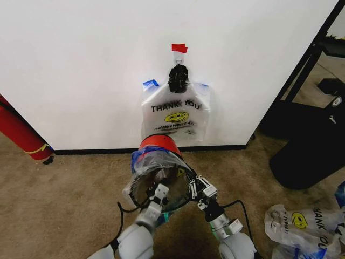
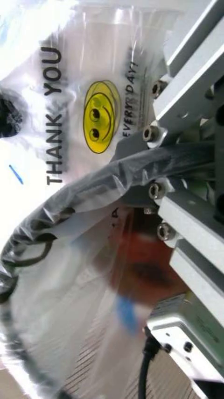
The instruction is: Pick up the garbage bag from the wall and place it over the trash bin.
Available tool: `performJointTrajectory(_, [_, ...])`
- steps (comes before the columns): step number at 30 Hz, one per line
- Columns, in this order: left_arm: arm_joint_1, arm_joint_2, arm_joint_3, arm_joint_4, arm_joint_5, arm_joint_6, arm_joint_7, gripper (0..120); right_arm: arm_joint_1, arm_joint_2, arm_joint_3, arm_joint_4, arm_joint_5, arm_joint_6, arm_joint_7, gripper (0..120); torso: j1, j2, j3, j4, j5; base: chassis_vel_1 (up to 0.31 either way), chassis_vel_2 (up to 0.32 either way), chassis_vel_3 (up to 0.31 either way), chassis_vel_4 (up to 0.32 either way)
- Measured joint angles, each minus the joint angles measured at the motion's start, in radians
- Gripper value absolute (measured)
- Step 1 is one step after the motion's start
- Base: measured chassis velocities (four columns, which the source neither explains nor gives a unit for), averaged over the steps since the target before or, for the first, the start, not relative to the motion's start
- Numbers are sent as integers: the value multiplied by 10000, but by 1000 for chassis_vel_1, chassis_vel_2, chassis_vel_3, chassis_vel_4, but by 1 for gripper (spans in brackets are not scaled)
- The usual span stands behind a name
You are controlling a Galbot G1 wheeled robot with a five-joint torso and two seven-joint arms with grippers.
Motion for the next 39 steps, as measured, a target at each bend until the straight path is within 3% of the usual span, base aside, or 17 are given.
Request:
performJointTrajectory(9, [39,73,-464,-52,355,-685,136,0,78,-27,45,-90,25,51,-18,0,0,1,0,0,1,0,0,0,0])
performJointTrajectory(16, [412,-43,-168,-654,127,-954,515,0,90,59,62,-204,14,105,11,0,0,0,0,1,0,0,0,0,0])
performJointTrajectory(25, [813,-415,90,-774,-178,-1097,642,0,126,409,30,-439,-102,186,665,0,0,0,0,0,1,0,0,0,0])
performJointTrajectory(30, [898,-757,-111,-991,-180,-400,528,0,150,555,-51,-492,-444,249,919,0,0,0,0,1,1,0,0,0,0])
performJointTrajectory(34, [743,-656,-19,-1183,-397,180,624,0,159,506,-91,-493,-915,351,926,0,0,0,-1,1,1,0,0,0,0])
performJointTrajectory(39, [435,-695,148,-791,-110,805,654,0,139,438,-144,-440,-1049,375,919,0,0,0,0,0,1,0,0,0,0])
